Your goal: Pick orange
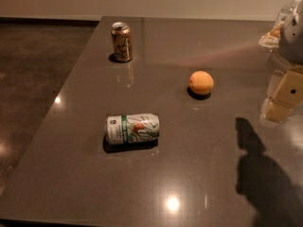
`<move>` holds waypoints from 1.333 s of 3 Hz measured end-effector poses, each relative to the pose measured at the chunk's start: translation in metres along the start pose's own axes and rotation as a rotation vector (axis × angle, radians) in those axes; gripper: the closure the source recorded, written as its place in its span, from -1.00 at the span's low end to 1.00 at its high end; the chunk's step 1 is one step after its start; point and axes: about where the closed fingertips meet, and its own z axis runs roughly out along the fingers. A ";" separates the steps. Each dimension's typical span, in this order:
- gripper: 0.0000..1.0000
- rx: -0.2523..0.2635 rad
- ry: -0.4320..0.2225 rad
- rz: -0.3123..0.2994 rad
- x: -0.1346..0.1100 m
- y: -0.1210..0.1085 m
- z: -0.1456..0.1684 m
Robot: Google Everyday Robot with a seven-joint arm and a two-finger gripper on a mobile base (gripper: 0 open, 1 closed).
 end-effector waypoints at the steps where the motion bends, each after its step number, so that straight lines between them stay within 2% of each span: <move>1: -1.00 0.000 0.000 0.000 0.000 0.000 0.000; 2: -1.00 -0.013 -0.021 0.024 -0.007 -0.015 0.014; 3: -1.00 -0.021 -0.027 0.066 -0.019 -0.042 0.046; 4: -1.00 -0.018 -0.027 0.085 -0.024 -0.056 0.063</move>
Offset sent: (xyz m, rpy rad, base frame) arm 0.0516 0.0114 -0.0233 0.0790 0.0459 -0.0387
